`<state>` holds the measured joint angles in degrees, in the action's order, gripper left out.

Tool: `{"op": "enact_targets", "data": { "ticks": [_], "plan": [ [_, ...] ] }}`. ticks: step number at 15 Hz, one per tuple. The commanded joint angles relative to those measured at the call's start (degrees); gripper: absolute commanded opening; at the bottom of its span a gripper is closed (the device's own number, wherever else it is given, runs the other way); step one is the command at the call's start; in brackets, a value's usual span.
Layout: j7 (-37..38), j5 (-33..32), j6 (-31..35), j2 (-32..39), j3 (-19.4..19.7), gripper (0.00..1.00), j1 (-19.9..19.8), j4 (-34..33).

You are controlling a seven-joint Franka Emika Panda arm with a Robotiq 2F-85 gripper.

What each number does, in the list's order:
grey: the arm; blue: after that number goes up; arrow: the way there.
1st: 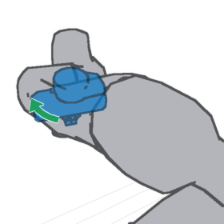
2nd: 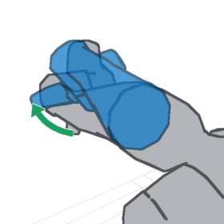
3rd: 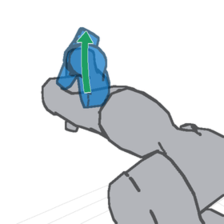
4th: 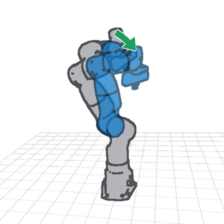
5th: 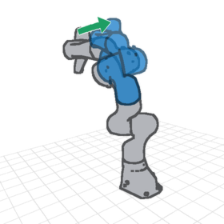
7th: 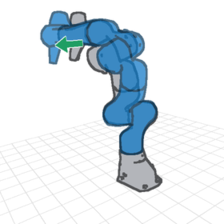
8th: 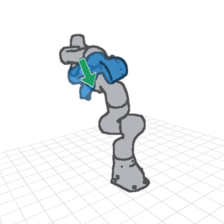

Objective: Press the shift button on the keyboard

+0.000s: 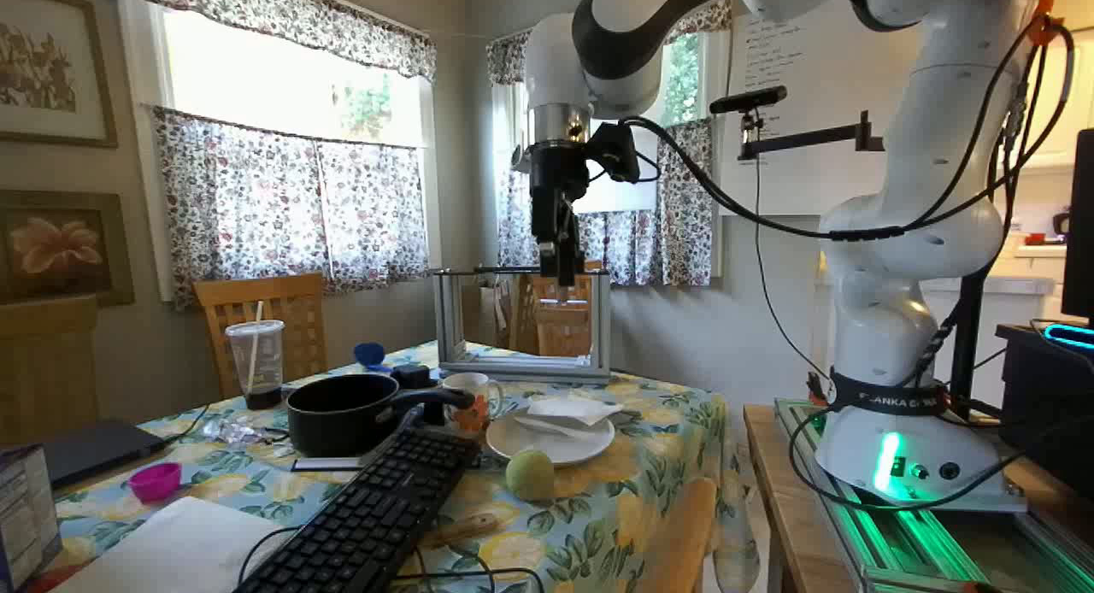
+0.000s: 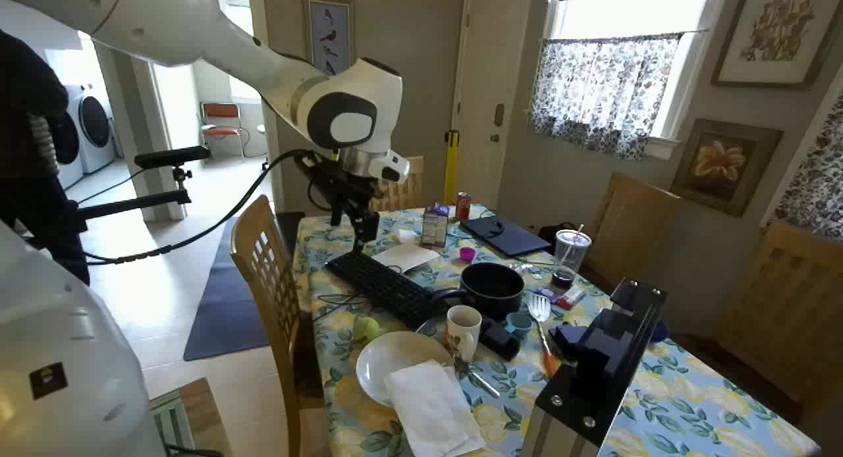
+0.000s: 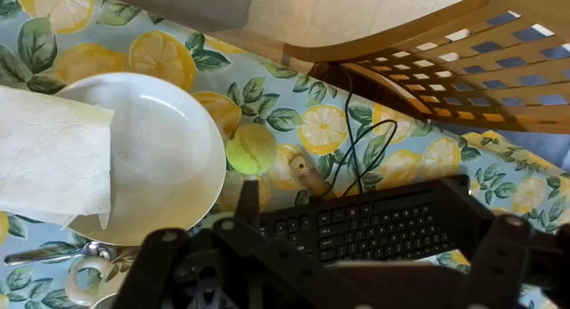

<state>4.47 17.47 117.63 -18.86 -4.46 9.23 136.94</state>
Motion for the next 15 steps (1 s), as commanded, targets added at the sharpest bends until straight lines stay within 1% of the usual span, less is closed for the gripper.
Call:
{"op": "enact_targets", "data": {
  "ticks": [1,12,13,15],
  "plan": [
    [-0.2,0.2,-0.2,0.0,-0.6,1.00,-0.7,-0.1],
    [-0.2,0.2,-0.2,0.0,-0.6,1.00,-0.7,-0.1],
    [-2.0,-0.2,1.6,1.5,-1.0,1.00,-0.1,-0.7],
    [-3.9,-0.1,2.9,4.8,-1.8,1.00,0.6,-2.6]
  ]
}}
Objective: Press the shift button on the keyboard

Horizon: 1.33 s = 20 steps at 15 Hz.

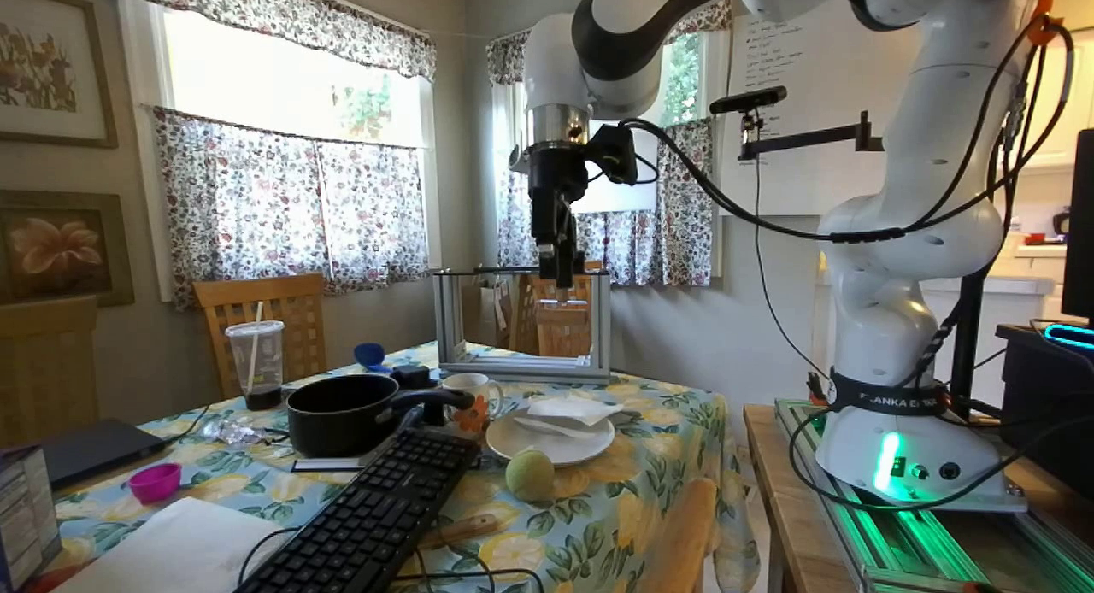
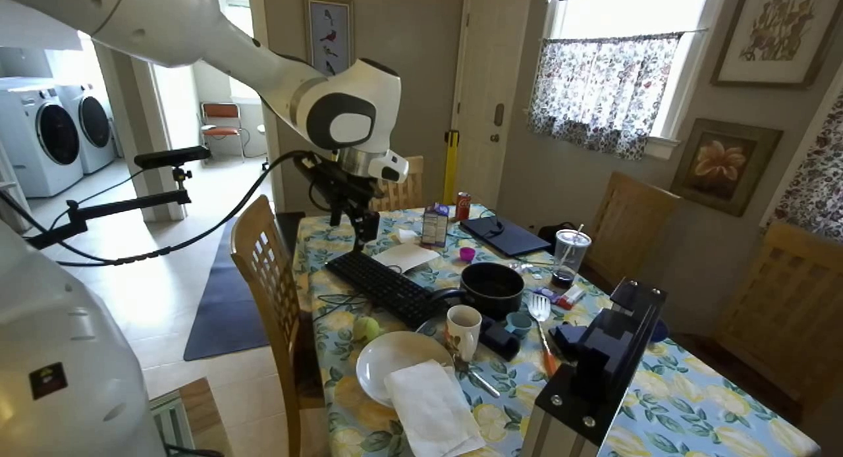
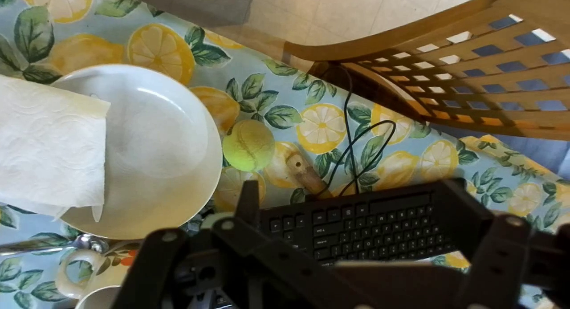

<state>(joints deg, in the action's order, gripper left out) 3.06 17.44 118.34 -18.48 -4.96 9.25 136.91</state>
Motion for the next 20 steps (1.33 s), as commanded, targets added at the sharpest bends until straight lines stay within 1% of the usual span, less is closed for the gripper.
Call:
{"op": "enact_targets", "data": {
  "ticks": [1,3,4,5,7,10,11,16,18,20],
  "plan": [
    [-3.2,-0.9,3.4,6.8,-1.9,1.00,0.6,-3.8],
    [-4.1,-1.7,5.6,11.5,-2.9,1.00,0.8,-6.7],
    [-4.3,-2.3,6.2,14.4,-3.3,0.95,0.7,-8.7],
    [-4.8,-2.7,6.6,16.8,-3.5,0.74,0.7,-10.6],
    [-4.4,-5.6,6.2,22.4,-4.0,0.69,0.5,-15.5],
    [-1.2,-10.8,6.9,30.2,-4.3,0.47,1.1,-22.8],
    [1.4,-13.4,9.9,32.5,-4.2,0.39,1.7,-24.4],
    [12.3,-22.1,14.7,42.4,-2.2,0.05,5.7,-32.0],
    [16.9,-23.9,16.5,45.5,-1.1,0.00,7.7,-34.0],
    [20.5,-25.4,19.6,48.0,0.3,0.00,9.5,-35.4]
  ]
}}
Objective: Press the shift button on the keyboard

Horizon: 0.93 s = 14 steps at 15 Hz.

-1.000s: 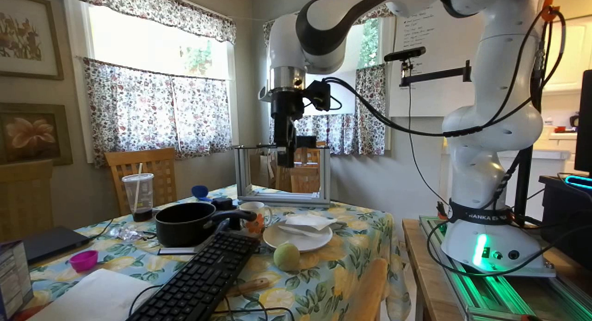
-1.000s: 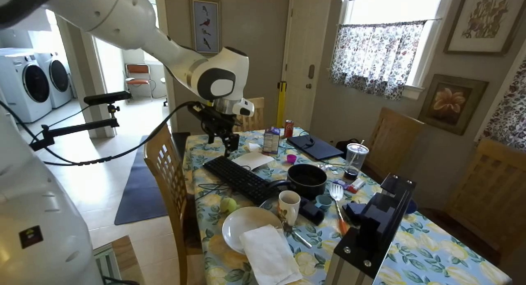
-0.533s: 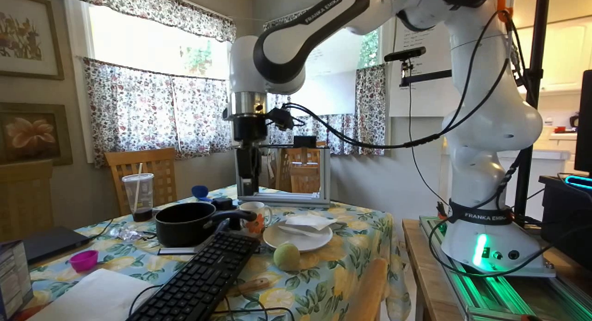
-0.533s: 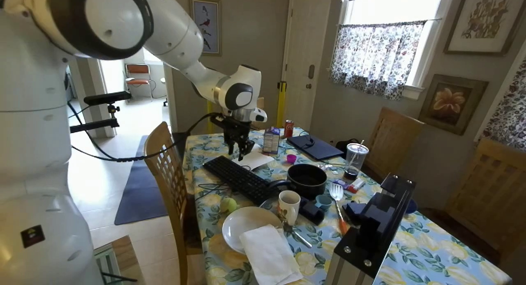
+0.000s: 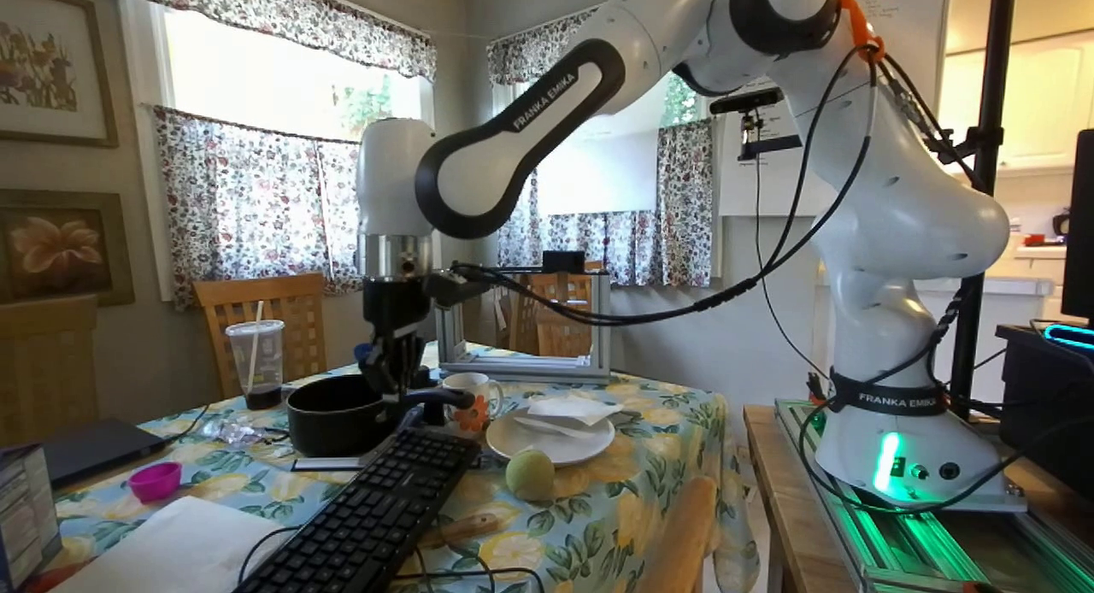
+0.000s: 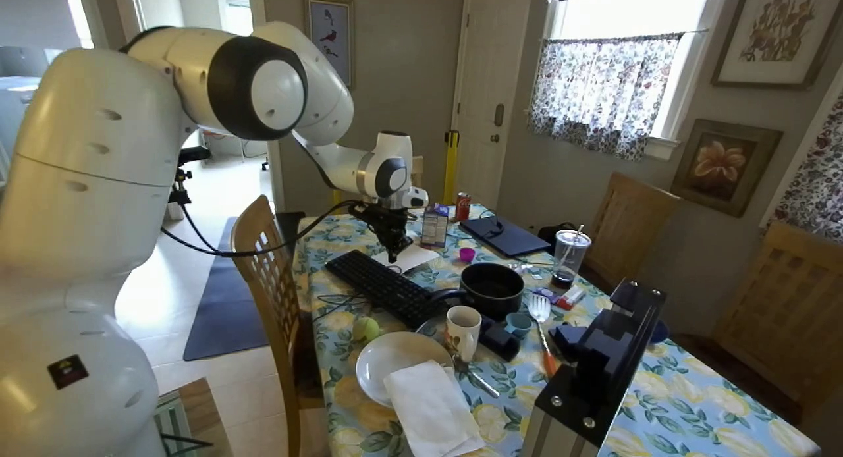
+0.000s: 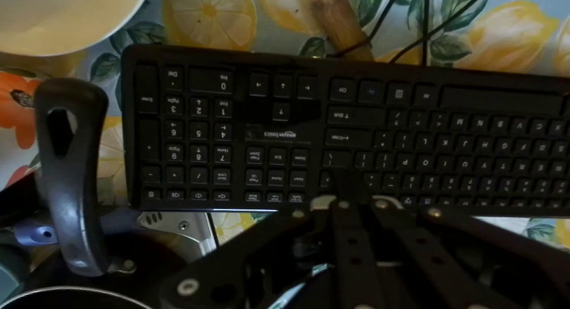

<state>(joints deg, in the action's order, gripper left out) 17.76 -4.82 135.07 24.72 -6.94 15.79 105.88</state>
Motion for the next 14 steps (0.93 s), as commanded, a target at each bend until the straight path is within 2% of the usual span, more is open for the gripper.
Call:
{"op": "enact_targets", "data": {
  "ticks": [1,3,4,9,14],
  "plan": [
    [7.2,-3.1,4.1,5.8,2.8,0.00,3.6,-5.0],
    [7.6,-1.2,5.0,7.0,2.8,0.01,3.9,-5.5],
    [5.5,-0.9,4.2,4.9,2.4,0.01,3.3,-3.1],
    [6.3,-0.8,4.6,6.2,2.6,0.00,3.6,-4.3],
    [7.2,-1.7,12.4,8.2,3.3,0.00,4.7,-1.3]
  ]
}}
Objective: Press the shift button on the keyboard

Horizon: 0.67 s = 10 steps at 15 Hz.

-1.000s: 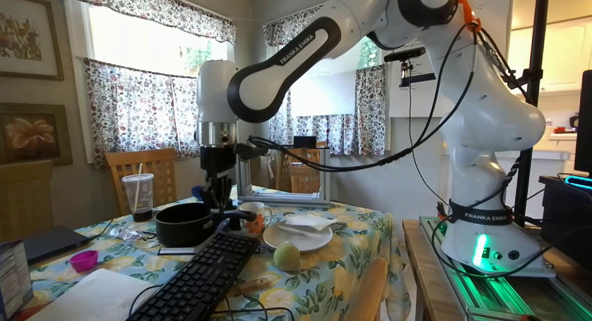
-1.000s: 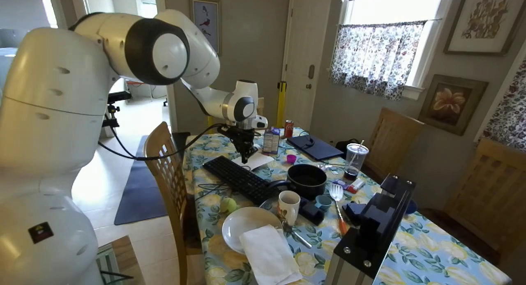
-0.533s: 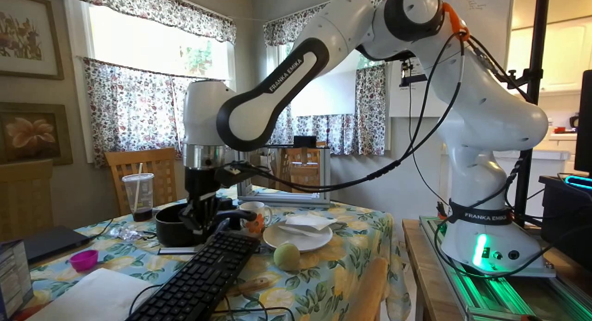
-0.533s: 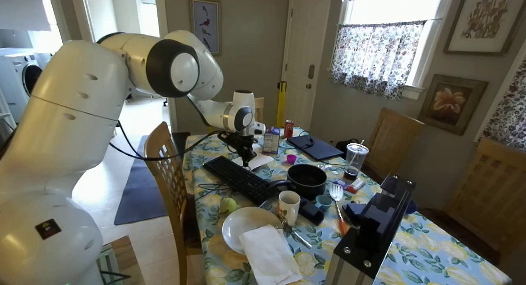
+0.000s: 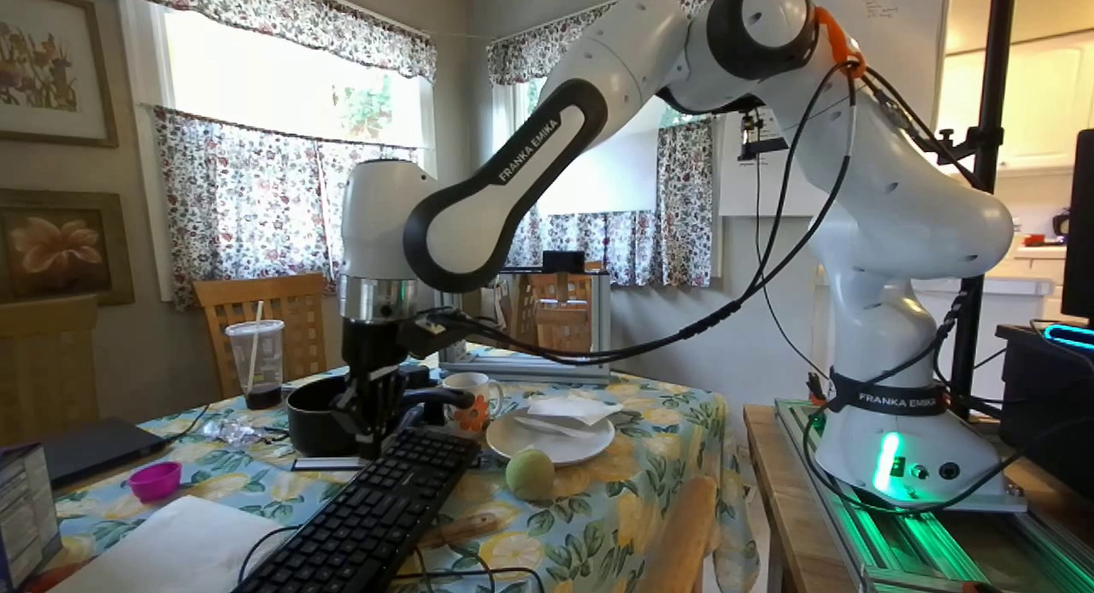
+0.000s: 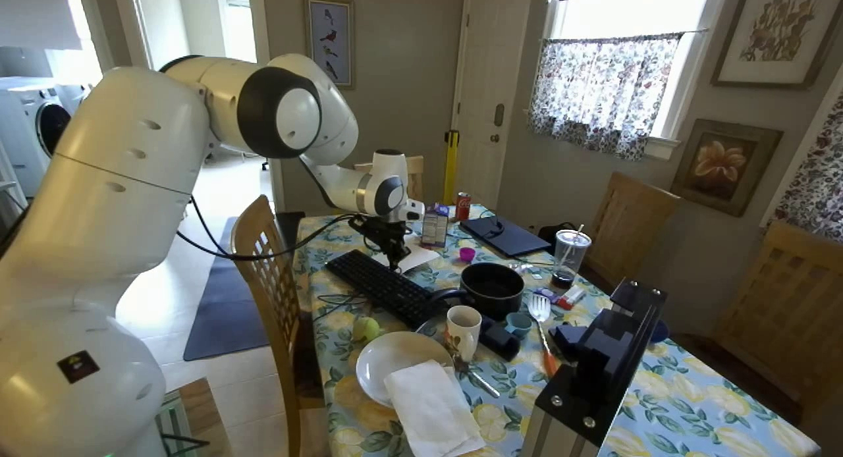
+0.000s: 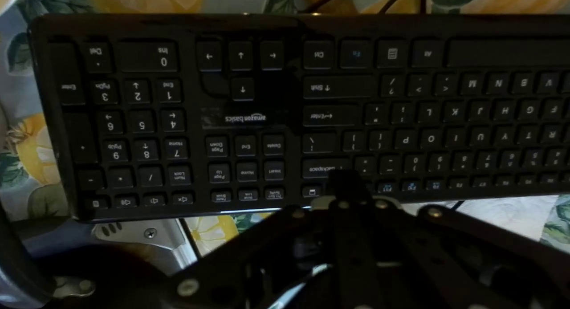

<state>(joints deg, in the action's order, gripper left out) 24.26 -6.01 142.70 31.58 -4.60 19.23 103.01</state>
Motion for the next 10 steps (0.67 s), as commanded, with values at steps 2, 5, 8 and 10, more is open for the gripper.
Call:
{"op": "enact_targets", "data": {
  "ticks": [2,5,8,10],
  "plan": [
    [0.4,-0.8,7.3,2.1,1.5,0.00,1.9,1.9],
    [0.7,-0.6,9.5,2.8,2.3,0.00,2.8,2.5],
    [1.1,-0.4,9.0,2.7,3.0,0.00,3.6,3.1],
    [1.6,-0.4,7.6,2.2,3.5,0.00,4.3,3.5]
  ]
}}
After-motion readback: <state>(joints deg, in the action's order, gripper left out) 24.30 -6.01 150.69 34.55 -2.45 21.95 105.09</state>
